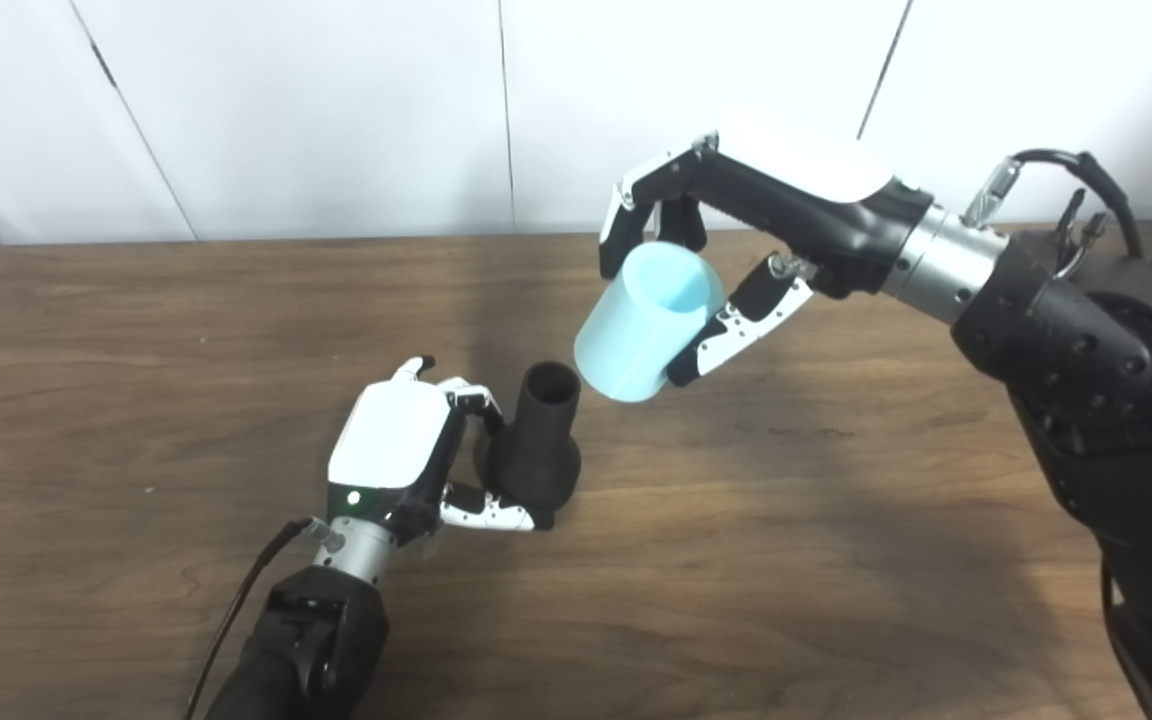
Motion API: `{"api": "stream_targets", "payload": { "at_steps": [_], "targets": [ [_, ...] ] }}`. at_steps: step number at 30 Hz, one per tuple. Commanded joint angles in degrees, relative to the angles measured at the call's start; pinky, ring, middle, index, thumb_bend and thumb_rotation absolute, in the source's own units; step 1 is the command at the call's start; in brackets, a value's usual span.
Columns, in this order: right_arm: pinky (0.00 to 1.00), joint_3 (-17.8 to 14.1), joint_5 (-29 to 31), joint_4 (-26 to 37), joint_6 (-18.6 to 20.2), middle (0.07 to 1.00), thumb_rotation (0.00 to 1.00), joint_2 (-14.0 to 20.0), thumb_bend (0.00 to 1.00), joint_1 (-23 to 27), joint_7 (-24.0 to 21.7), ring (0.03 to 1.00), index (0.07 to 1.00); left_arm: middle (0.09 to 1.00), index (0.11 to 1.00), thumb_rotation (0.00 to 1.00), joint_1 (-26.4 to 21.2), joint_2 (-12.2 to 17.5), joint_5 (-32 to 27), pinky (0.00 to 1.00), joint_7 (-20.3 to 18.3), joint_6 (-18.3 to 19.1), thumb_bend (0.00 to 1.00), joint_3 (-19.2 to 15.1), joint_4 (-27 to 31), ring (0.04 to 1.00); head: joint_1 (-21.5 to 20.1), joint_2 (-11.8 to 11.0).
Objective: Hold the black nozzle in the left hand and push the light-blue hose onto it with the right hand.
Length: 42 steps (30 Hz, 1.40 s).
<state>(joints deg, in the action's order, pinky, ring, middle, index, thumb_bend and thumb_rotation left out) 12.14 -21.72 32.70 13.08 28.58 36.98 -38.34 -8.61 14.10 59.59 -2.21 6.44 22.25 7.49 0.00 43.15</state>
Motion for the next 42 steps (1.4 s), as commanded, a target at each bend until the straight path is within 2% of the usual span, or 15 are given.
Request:
{"api": "stream_targets", "payload": {
  "at_steps": [1,10,17,23,29,31,42],
  "targets": [
    [0.32,-0.50,0.03,-0.20,-0.85,0.506,0.00,0.03,0.52,1.80,1.22,0.384,0.491,0.653,0.485,0.04,0.50,-1.16,-0.05,0.91,-1.81,-0.50,0.52,2.07,-1.54,0.718,0.06,0.06],
    [0.37,0.33,-0.76,-0.75,0.64,0.501,0.00,-0.07,0.52,1.69,0.88,0.408,0.486,0.651,0.485,0.04,0.53,-1.37,0.46,0.90,-2.00,-0.11,0.52,2.38,-1.00,0.713,0.74,0.43],
    [0.39,-0.02,-0.04,-2.91,-1.52,0.509,0.00,-0.57,0.52,1.01,2.25,0.414,0.477,0.651,0.485,0.04,0.58,-1.52,0.56,0.91,-1.93,-0.18,0.52,2.37,-1.06,0.716,0.64,0.61],
    [0.40,0.11,-0.63,-3.60,-0.92,0.508,0.00,-0.99,0.52,1.50,1.77,0.421,0.476,0.654,0.485,0.04,0.52,-1.67,0.92,0.91,-2.65,0.26,0.52,2.44,-0.46,0.717,0.72,1.17],
    [0.40,0.21,-0.94,-4.69,-2.15,0.507,0.00,-1.27,0.52,1.79,2.15,0.419,0.481,0.652,0.484,0.05,0.46,-1.77,1.21,0.91,-2.77,0.63,0.52,2.57,-0.08,0.717,0.88,1.66],
    [0.44,0.29,-1.00,-5.24,-2.46,0.504,0.00,-1.52,0.52,1.82,2.36,0.419,0.483,0.651,0.485,0.04,0.45,-1.71,1.10,0.91,-2.81,0.71,0.52,2.65,0.05,0.717,0.87,1.80],
    [0.36,1.37,-2.54,-6.50,-2.58,0.500,0.00,-3.13,0.52,2.38,2.18,0.400,0.505,0.654,0.485,0.05,0.25,-1.65,1.31,0.92,-4.29,1.67,0.52,3.05,1.24,0.721,1.04,3.02]
  ]
}}
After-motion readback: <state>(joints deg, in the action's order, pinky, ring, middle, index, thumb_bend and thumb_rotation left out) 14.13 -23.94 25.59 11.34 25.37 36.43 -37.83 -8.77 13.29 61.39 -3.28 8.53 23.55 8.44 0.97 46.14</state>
